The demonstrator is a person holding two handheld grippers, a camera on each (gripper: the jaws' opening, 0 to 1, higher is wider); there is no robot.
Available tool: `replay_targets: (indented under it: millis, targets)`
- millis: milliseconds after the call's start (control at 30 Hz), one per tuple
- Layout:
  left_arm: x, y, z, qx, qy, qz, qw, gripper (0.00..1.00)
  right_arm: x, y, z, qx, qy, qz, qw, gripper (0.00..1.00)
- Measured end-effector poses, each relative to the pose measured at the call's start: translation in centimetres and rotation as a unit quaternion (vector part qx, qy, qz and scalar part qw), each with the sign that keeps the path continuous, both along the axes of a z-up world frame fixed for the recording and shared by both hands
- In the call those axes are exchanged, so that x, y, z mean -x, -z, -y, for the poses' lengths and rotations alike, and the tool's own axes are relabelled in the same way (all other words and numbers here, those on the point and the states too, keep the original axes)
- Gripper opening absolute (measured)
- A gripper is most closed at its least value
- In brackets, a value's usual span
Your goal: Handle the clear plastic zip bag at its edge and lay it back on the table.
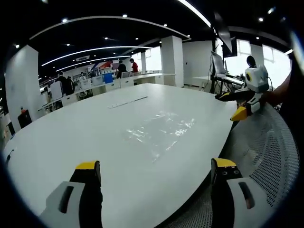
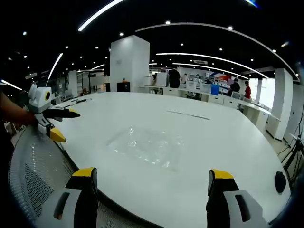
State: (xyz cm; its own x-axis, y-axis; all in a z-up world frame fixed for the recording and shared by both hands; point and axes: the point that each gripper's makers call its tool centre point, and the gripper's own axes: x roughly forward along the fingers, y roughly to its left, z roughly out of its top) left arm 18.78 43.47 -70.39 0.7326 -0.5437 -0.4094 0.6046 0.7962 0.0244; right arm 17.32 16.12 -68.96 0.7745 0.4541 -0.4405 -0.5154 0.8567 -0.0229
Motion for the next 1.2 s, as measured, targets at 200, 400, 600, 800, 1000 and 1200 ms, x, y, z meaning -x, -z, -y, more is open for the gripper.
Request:
replay_targets:
  millis: [200, 400, 600, 800, 1000, 1200]
  targets:
    - [-0.2, 0.5, -0.6, 0.001, 0.0, 0.0, 1.0, 0.96, 0.0, 0.1, 0.1, 0.0, 0.001, 0.0, 1.0, 0.98]
    - [-0.3, 0.8, -0.7, -0.001, 0.0, 0.0, 1.0, 0.96, 0.0, 0.0, 0.1, 0.0, 0.001, 0.0, 1.0, 0.97]
    - [0.1, 0.2, 0.2, -0.002, 0.001, 0.0, 1.0, 0.96, 0.0, 0.0, 0.2, 0.001, 0.001, -0.001, 1.0, 0.97]
    - [0.1, 0.4, 0.2, -0.003, 0.001, -0.001, 1.0, 0.96, 0.0, 0.1, 0.2, 0.001, 0.001, -0.002, 1.0, 0.97]
    - [0.1, 0.4, 0.2, -0.004, 0.001, -0.001, 1.0, 0.96, 0.0, 0.2, 0.2, 0.001, 0.0, -0.004, 1.0, 0.96]
    - [0.2, 0.3, 0.4, -0.003, 0.002, -0.001, 1.0, 0.96, 0.1, 0.1, 0.2, 0.001, 0.001, -0.005, 1.0, 0.96]
